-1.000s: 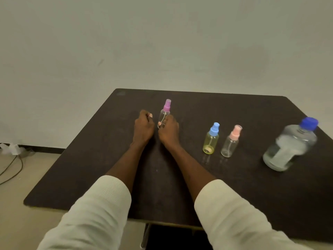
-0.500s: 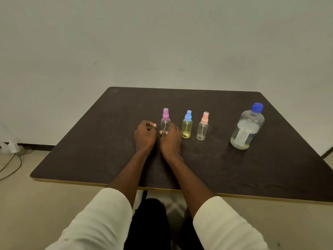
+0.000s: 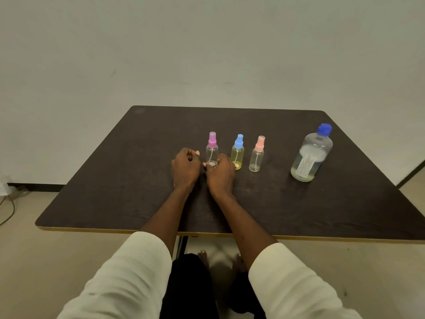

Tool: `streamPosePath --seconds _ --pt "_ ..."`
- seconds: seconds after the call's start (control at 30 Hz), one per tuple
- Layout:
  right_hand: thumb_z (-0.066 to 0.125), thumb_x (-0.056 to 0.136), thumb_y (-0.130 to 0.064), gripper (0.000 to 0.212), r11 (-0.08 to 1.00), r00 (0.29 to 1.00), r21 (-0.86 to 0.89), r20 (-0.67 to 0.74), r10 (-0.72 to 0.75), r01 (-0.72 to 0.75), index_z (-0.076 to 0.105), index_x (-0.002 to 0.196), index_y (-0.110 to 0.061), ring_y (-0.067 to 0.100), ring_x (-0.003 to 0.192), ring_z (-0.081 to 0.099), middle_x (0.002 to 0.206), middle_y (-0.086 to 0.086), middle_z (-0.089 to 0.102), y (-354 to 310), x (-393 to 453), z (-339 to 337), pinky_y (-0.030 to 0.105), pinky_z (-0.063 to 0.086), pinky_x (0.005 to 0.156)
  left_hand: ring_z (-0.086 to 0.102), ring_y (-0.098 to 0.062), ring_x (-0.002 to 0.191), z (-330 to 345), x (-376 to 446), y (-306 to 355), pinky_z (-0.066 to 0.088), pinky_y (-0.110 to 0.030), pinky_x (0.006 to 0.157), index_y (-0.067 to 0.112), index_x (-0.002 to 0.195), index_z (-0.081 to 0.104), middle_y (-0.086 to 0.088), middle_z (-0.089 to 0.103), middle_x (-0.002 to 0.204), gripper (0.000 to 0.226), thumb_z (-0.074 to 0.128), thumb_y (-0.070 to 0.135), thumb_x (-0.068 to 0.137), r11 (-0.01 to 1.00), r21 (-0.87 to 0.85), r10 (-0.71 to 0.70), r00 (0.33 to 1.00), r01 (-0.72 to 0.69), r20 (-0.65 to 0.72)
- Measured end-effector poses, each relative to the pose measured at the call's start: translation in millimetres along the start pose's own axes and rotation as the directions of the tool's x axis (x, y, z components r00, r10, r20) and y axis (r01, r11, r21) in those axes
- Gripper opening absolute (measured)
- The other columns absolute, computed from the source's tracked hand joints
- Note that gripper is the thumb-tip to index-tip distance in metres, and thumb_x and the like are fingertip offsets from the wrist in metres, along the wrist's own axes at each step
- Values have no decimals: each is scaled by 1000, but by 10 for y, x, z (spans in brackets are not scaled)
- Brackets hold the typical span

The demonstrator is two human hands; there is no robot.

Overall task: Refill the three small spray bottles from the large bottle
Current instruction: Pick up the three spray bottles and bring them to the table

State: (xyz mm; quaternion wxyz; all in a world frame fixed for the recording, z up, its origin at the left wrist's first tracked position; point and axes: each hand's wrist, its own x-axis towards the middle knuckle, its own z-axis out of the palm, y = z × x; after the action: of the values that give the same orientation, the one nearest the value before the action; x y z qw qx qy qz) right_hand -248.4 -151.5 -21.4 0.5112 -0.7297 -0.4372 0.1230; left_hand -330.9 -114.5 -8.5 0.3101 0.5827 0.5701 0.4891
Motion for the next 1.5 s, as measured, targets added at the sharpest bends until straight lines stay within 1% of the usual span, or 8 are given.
streamPosePath --seconds 0.43,0.57,0.7,0.83,0.97,1.13,1.3,1.5 --pt "61 82 0 15 987 985 143 -162 -54 77 51 80 -11 11 70 51 78 2 55 175 -173 -727 22 44 62 50 -7 56 -70 -475 160 42 -26 52 12 91 57 6 57 69 13 55 21 101 963 23 268 963 -269 25" --pt "71 79 -11 30 992 974 123 -227 10 18 47 96 -17 16 87 50 97 2 50 396 7 -1054 30 46 75 50 -7 57 167 -754 285 45 -30 54 13 91 59 8 56 67 10 57 19 99 966 -54 257 963 -253 87" --pt "75 82 -20 66 982 991 150 -48 124 -116 40 138 -13 17 123 47 137 3 47 508 186 -1177 35 43 103 52 -5 63 457 -978 462 47 -26 60 12 89 61 8 60 73 9 58 15 97 981 -94 183 968 -169 172" --pt "73 85 -22 74 981 989 144 84 120 -131 33 148 -14 21 136 41 150 5 41 546 312 -1184 42 38 111 57 -10 66 492 -931 452 48 -28 61 15 90 60 3 62 74 8 58 15 98 987 -94 146 964 -128 224" --pt "67 89 -17 44 980 992 172 94 85 -100 52 130 -17 15 116 56 128 -1 60 550 341 -1177 29 46 93 63 -21 71 464 -863 396 55 -39 65 22 86 59 -2 66 77 12 60 16 97 988 -137 86 984 -65 153" --pt "63 92 -16 24 975 993 213 115 32 -56 58 115 -20 1 90 57 101 -10 60 540 258 -1233 17 45 74 57 -12 66 483 -913 432 50 -28 61 20 89 60 2 63 76 10 62 14 96 977 -138 180 973 -160 146" --pt "67 89 -18 22 973 973 224 229 10 -62 62 110 -21 7 95 63 104 -6 67 554 69 -1332 32 54 87 58 -4 71 423 -938 423 50 -18 64 19 93 61 6 64 81 7 63 13 95 948 -181 280 956 -261 85" --pt "74 84 -17 19 963 963 269 266 -36 -38 65 99 -23 5 91 65 96 -7 70 518 -244 -1497 24 52 81 62 7 88 345 -1046 425 48 -8 76 13 109 64 10 65 97 13 61 13 97 903 -217 401 908 -371 118"
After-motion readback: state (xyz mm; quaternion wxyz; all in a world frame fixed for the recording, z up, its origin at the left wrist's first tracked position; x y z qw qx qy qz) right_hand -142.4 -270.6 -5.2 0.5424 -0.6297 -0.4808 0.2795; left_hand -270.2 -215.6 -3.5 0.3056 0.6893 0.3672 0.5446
